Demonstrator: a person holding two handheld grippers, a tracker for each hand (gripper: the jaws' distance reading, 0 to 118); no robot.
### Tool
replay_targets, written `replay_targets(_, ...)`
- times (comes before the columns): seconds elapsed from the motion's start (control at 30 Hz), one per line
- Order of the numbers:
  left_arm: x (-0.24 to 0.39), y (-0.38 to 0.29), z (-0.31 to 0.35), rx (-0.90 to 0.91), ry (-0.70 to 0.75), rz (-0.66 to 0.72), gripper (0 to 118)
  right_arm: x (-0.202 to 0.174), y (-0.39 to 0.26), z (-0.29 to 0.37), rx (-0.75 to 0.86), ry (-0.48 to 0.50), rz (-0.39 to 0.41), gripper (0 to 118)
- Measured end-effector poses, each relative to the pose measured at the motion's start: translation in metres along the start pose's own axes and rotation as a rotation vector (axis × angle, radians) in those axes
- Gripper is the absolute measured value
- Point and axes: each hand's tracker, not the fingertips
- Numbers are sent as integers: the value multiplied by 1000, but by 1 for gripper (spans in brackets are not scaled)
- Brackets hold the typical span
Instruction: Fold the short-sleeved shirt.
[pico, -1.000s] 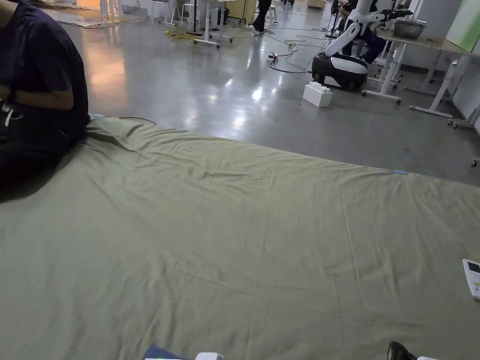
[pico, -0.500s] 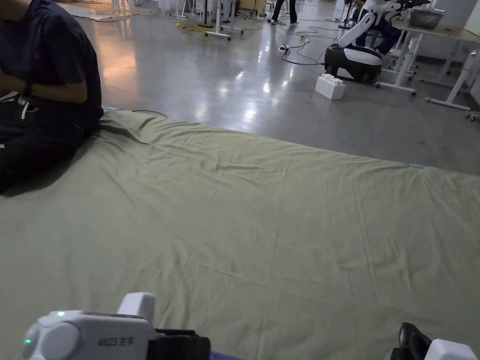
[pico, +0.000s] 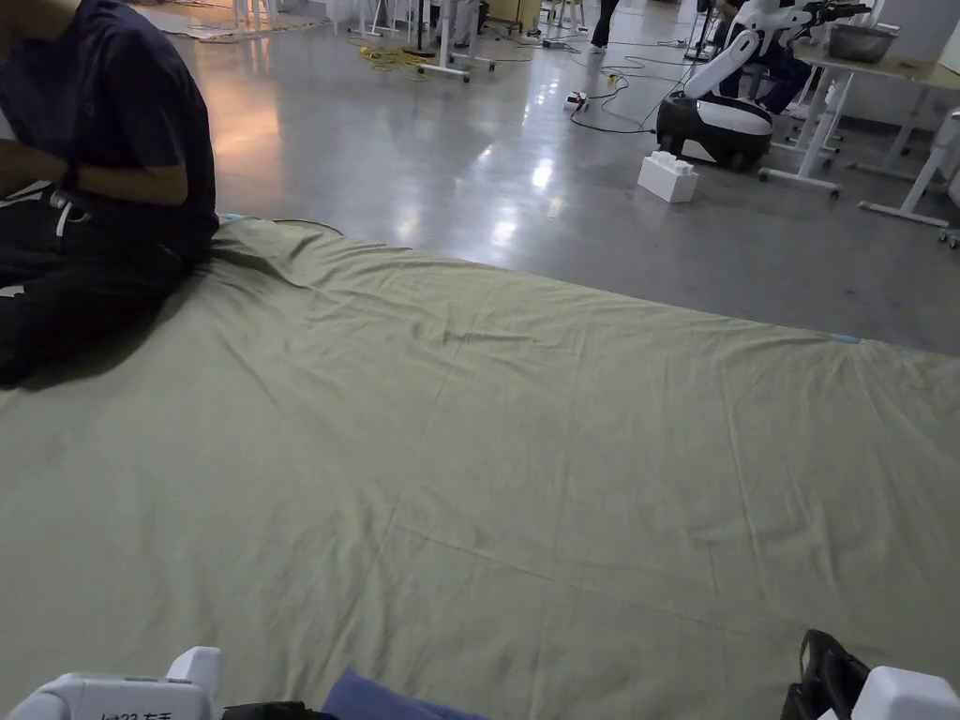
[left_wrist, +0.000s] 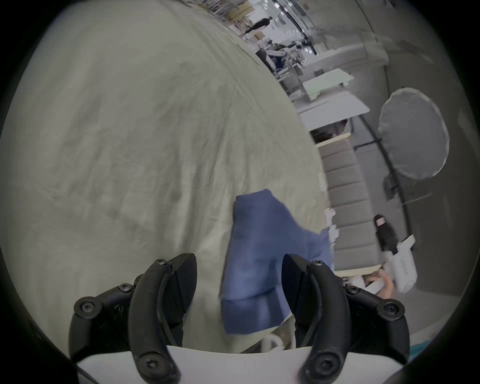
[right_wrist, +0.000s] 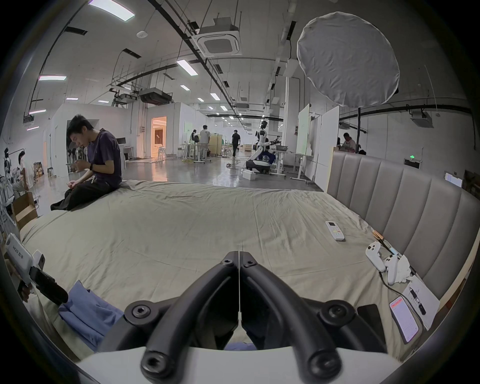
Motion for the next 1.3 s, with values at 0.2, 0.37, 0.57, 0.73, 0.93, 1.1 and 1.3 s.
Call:
replay_targets(0.2, 0, -11, -26, -8, -199, 90, 67, -2, -2, 2, -14, -5, 8, 1)
replay_targets(0.37, 14, -16, -41, -10, -131, -11, 26, -4, -4, 1, -24, -6, 16, 1)
replay_targets(0.57, 23, -13, -28, 27, -125, -15, 18, -6, -4, 3, -29, -4, 19, 1)
replay_targets(0.73, 48, 0, 10, 77, -130, -101, 18, -3, -2, 3, -26, -8, 26, 1)
replay_targets(0.93, 74, 28, 73, 118, 68, -205, 18, -3, 0, 2, -16, 0, 25, 1)
replay_targets(1.1, 105, 36, 116, 173, 322, -302, 18, -7, 0, 1, -12, 13, 17, 1)
replay_targets(1.3, 137, 29, 108, 136, 537, -404, 18, -10, -4, -1, -16, 30, 7, 1)
